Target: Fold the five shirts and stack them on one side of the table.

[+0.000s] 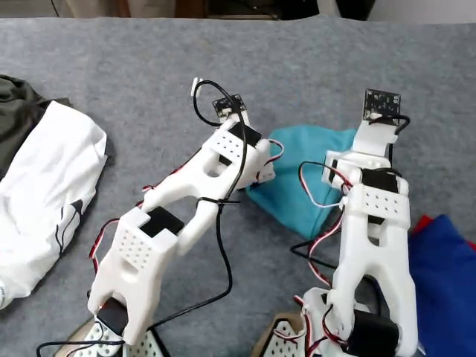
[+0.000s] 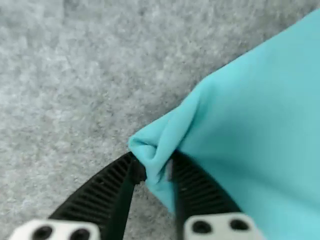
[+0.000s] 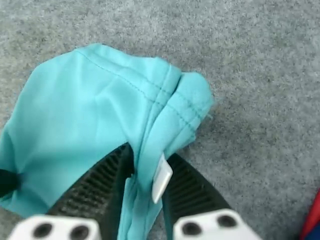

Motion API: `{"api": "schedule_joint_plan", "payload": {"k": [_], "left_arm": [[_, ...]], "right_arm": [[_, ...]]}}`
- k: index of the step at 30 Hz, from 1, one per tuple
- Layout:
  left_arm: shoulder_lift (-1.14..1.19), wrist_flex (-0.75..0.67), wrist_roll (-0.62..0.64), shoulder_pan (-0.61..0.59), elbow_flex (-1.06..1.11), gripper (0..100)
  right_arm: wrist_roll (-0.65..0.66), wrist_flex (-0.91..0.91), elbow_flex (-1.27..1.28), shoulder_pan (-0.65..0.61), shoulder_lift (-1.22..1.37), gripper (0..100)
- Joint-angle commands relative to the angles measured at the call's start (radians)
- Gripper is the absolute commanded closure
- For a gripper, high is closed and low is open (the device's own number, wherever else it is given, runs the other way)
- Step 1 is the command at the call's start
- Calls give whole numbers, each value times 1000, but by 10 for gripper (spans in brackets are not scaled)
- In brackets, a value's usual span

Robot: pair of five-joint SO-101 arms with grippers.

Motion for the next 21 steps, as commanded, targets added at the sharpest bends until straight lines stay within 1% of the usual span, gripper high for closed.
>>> {"api": "schedule_joint_plan", "payload": {"k": [1,3,5,8,11,14,17,21], "left_arm": [[-7,-5,3,-6,-9,981],[-7,-2,-6,-18,-11,981],[-7,12,-57,-35,-35,981],[-7,69,-112,-75,-97,981],[-7,153,-172,-132,-215,981],[-7,242,-253,-175,-339,981],[-2,327,-322,-195,-433,981],[2,394,-384,-201,-482,981]], "right_arm": [[46,28,8,2,-45,994],[52,34,21,1,-45,994],[54,34,30,-1,-45,993],[54,34,35,-13,-45,991],[54,34,35,-38,-45,991],[55,34,47,-94,-44,991],[84,29,88,-182,-45,991],[38,28,127,-251,-45,989]]}}
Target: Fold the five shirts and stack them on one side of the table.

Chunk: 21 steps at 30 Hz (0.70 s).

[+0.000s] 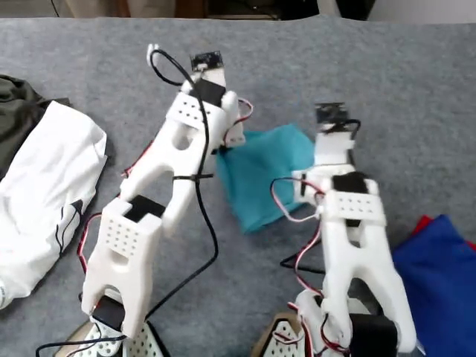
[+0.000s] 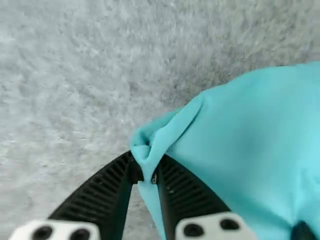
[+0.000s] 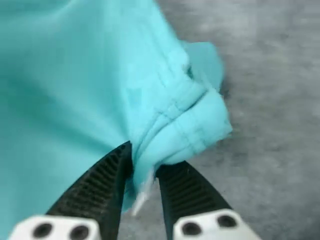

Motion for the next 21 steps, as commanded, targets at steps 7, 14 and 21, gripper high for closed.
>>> {"api": "schedule_joint_plan", "payload": {"k": [7,14,21], "left_arm": [[-10,44,-92,-14,-78,981],[-12,51,-170,-55,-81,981],[-12,72,-267,-97,-74,981]], "right_arm": [[-26,-2,73,-42,-36,871],[-26,-46,134,-50,-31,847],[-57,-97,208,-104,-36,846]]}}
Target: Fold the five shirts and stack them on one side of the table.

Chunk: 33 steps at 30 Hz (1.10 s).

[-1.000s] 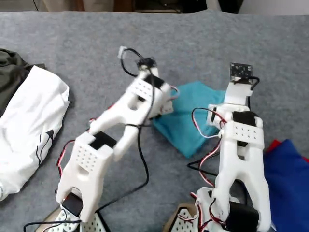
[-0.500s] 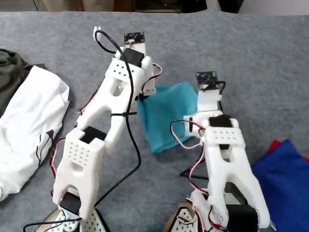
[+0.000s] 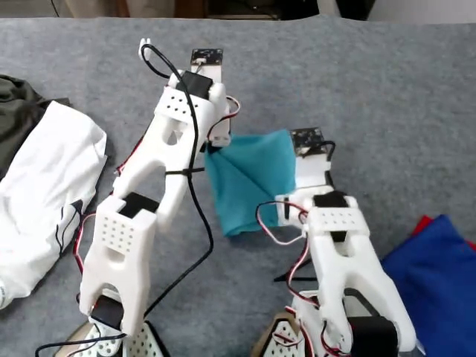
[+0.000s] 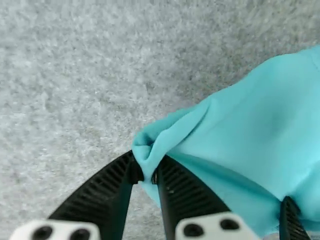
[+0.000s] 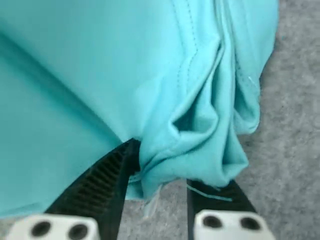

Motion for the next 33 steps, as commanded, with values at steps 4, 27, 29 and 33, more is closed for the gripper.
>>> {"api": "schedule_joint_plan", "payload": {"k": [4,27,29,33], "left_arm": [[-13,12,-80,-38,-49,981],[140,52,-31,-68,-140,791],[124,95,-5,-69,-190,773],[107,147,12,-68,-261,768]], "right_arm": [[-34,5,-18,-28,-22,846],[89,276,-492,27,59,565],[72,258,-547,27,145,566],[63,316,-720,27,355,566]]}}
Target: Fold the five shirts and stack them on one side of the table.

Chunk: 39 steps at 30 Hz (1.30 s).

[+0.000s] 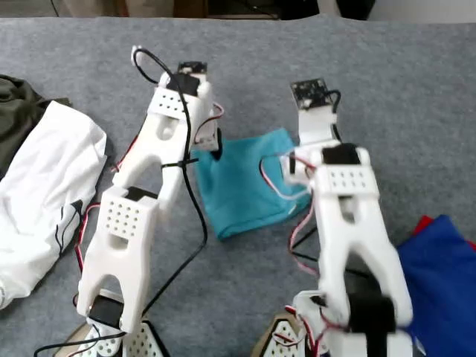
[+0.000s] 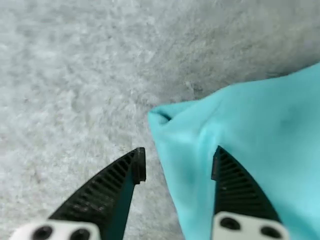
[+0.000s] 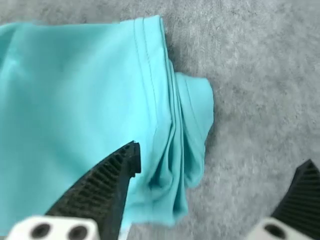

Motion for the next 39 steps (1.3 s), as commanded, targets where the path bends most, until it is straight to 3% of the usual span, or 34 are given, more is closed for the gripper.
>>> {"api": "schedule_joint_plan", "payload": {"k": [1,6,14,17,23,29,39], "left_arm": [[-85,38,18,-12,-84,768],[-168,38,29,-41,-29,769],[-335,32,106,72,396,772],[-380,-49,132,97,542,772],[-430,-210,138,91,741,771],[-430,-358,178,91,850,768],[-438,-408,229,95,807,768]], "right_arm": [[-12,34,-193,12,173,566],[-11,103,-404,10,423,567],[-5,233,-575,-4,596,567],[-5,253,-576,-22,595,571],[-5,295,-575,-24,596,712],[-3,288,-579,-19,644,810],[-3,284,-579,-19,771,815]]}}
